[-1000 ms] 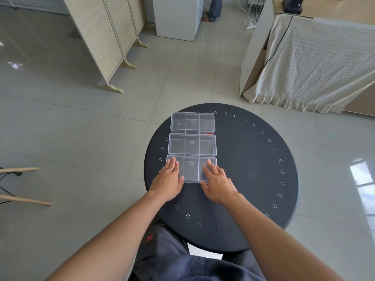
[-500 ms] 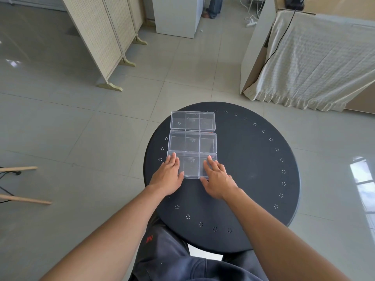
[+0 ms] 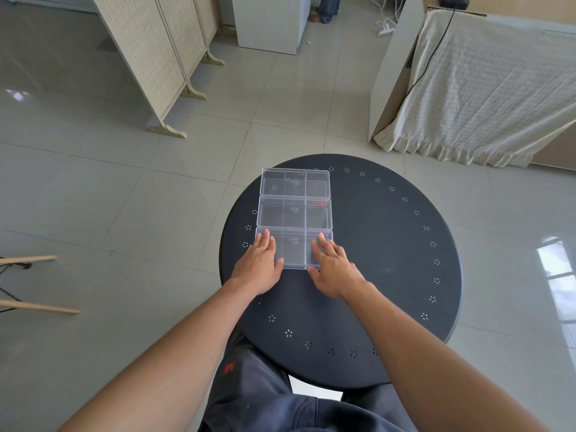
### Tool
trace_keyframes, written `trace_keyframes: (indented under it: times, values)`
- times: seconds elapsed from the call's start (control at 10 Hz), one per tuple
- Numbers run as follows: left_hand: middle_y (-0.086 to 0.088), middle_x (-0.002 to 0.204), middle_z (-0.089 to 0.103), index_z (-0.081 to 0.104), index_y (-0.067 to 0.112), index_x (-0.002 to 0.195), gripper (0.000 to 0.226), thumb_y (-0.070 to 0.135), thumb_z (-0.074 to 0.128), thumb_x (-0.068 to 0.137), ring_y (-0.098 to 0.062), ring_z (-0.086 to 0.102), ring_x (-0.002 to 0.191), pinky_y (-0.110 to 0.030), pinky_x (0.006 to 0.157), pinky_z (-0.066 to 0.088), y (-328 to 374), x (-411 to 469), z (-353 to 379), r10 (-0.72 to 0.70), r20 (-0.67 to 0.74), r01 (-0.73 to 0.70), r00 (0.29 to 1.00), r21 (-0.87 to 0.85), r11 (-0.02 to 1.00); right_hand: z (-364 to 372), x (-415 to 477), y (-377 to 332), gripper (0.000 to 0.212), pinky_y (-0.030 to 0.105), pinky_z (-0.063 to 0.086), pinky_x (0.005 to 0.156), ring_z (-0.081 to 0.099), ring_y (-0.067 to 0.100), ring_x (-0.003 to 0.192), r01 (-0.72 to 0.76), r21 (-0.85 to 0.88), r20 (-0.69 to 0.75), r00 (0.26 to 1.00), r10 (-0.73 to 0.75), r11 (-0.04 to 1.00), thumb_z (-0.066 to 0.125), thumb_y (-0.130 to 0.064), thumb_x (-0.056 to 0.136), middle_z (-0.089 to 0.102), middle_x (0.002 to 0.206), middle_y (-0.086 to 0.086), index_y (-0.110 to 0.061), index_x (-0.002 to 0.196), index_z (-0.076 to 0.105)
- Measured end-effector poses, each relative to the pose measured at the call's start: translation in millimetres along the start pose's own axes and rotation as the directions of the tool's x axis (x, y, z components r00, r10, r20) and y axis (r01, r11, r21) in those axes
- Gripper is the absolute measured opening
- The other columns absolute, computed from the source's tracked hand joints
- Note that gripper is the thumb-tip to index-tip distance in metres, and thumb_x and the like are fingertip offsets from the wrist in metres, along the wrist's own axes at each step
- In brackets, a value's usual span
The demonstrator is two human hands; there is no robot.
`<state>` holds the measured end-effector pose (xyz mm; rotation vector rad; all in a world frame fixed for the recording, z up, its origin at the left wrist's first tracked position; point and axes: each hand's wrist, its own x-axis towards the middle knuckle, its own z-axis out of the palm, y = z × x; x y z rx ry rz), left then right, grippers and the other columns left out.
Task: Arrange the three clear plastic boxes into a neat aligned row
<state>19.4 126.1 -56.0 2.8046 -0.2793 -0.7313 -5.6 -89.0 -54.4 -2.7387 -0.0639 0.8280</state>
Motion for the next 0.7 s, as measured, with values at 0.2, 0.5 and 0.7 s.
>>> trace_keyframes:
  times: [0.2, 0.5, 0.7]
  values:
    - [-0.006, 0.185, -0.004, 0.012, 0.009, 0.174, 0.071, 0.043, 0.036, 0.117, -0.024, 0.001, 0.171, -0.045, 0.132, 0.031, -0.1, 2.9, -2.3, -0.004, 0.002, 0.004, 1.0, 0.028, 1.0, -1.7, 0.8, -0.7, 0.074, 0.062, 0.036, 0.12, -0.008, 0.019, 0.164, 0.0, 0.008, -0.001, 1.0, 0.0, 1.0, 0.04, -0.045, 0.11, -0.014, 0.177, -0.011, -0.022, 0.17, 0.004]
    - [-0.014, 0.181, 0.021, 0.032, 0.002, 0.168, 0.065, 0.04, 0.039, 0.116, -0.027, 0.021, 0.169, -0.043, 0.137, 0.02, 3.7, 7.3, -9.3, 0.033, -0.115, -0.036, 0.993, -0.026, 0.999, -12.1, -1.1, 3.4, 0.066, 0.059, 0.038, 0.117, 0.009, 0.028, 0.161, 0.048, 0.076, -0.085, 0.996, -0.042, 0.996, 0.044, -0.041, 0.108, 0.002, 0.178, -0.005, -0.019, 0.166, 0.019]
    - [-0.01, 0.18, 0.029, 0.035, 0.005, 0.169, 0.06, 0.035, 0.041, 0.116, -0.027, 0.022, 0.169, -0.042, 0.135, 0.026, 40.7, 15.5, -16.3, 0.17, -0.248, -0.195, 0.954, -0.079, 0.978, -29.1, -6.1, 27.4, 0.068, 0.058, 0.033, 0.122, 0.009, 0.03, 0.163, 0.026, 0.147, -0.193, 0.981, 0.003, 0.989, 0.044, -0.041, 0.109, 0.008, 0.178, 0.0, -0.018, 0.168, 0.018]
